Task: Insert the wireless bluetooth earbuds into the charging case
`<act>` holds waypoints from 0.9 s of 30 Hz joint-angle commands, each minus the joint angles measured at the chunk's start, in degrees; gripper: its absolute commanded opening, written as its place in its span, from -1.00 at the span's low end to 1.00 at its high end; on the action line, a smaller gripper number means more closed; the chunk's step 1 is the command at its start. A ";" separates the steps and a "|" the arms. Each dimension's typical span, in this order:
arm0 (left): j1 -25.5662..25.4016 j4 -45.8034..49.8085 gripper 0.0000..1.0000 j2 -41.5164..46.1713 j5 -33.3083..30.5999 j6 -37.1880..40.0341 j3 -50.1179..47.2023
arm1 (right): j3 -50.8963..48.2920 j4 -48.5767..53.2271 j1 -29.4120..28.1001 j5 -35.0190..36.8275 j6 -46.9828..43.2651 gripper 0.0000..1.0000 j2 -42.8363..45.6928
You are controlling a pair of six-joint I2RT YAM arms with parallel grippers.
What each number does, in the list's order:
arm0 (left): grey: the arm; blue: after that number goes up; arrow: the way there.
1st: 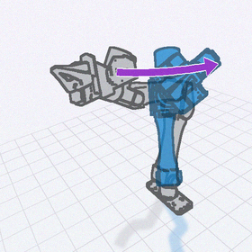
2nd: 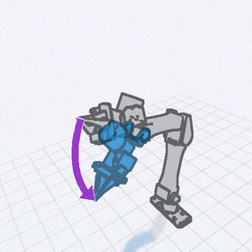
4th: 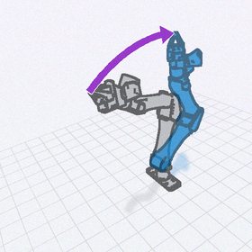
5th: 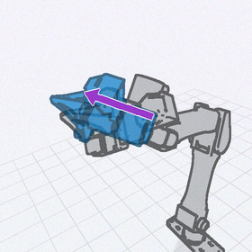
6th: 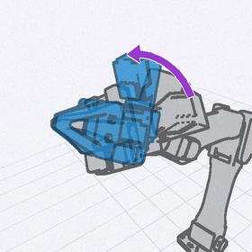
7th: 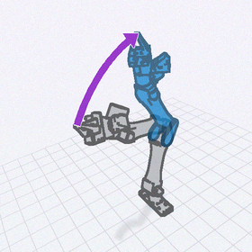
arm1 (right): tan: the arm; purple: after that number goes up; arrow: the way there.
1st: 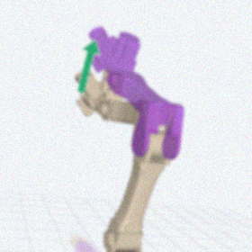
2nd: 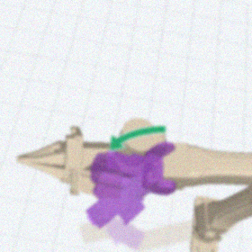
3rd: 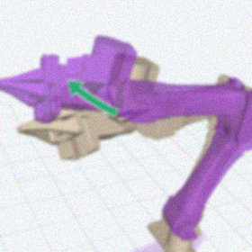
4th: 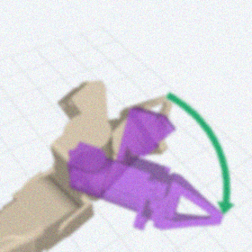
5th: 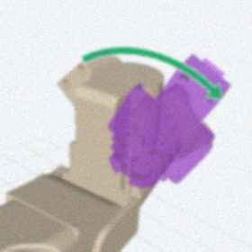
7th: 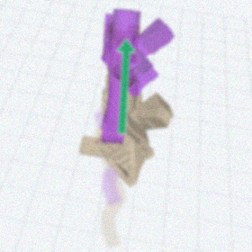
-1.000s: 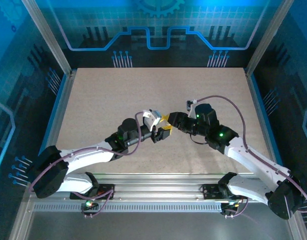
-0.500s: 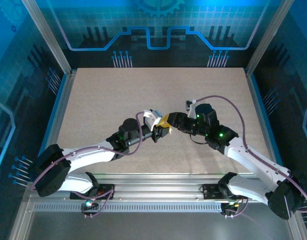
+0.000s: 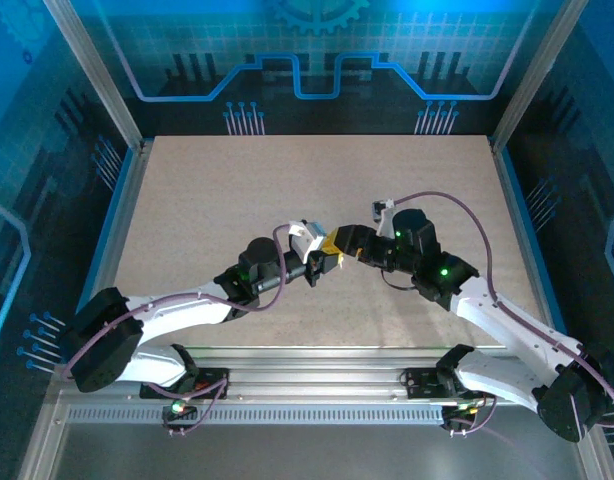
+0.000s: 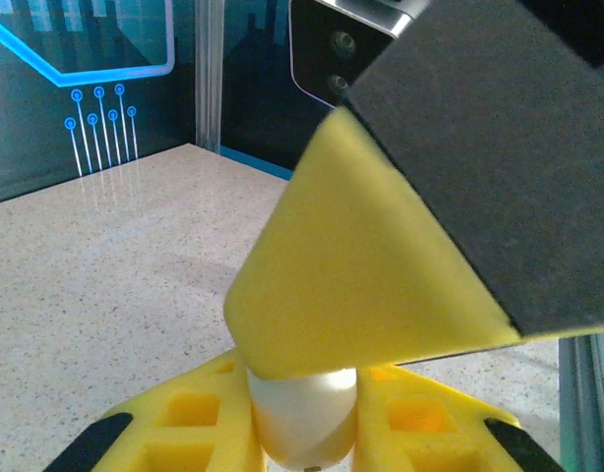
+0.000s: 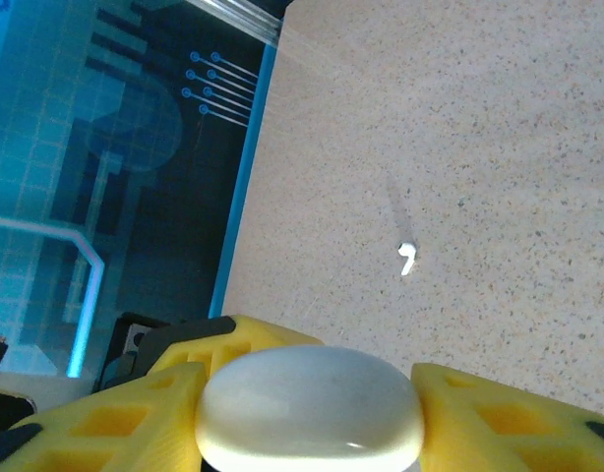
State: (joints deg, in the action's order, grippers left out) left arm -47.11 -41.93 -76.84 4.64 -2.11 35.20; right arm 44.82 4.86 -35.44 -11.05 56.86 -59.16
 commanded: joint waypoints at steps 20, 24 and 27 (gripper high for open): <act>1.92 -7.07 -0.63 6.29 9.08 -5.37 -3.21 | -0.07 -5.89 9.63 -20.35 -47.72 0.56 11.19; 2.02 -7.60 -0.64 6.70 12.04 -5.74 -2.78 | -1.55 -8.00 12.17 -27.97 -52.44 0.52 13.08; 2.02 -7.72 -0.63 7.35 14.46 -5.35 -2.35 | -1.15 -5.91 13.43 -33.74 -57.10 0.50 13.01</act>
State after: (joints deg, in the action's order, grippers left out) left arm -45.47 -46.68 -71.50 14.79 -7.20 32.51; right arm 43.83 0.32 -23.42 -35.77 7.03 -46.61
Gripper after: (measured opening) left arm 0.224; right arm 0.754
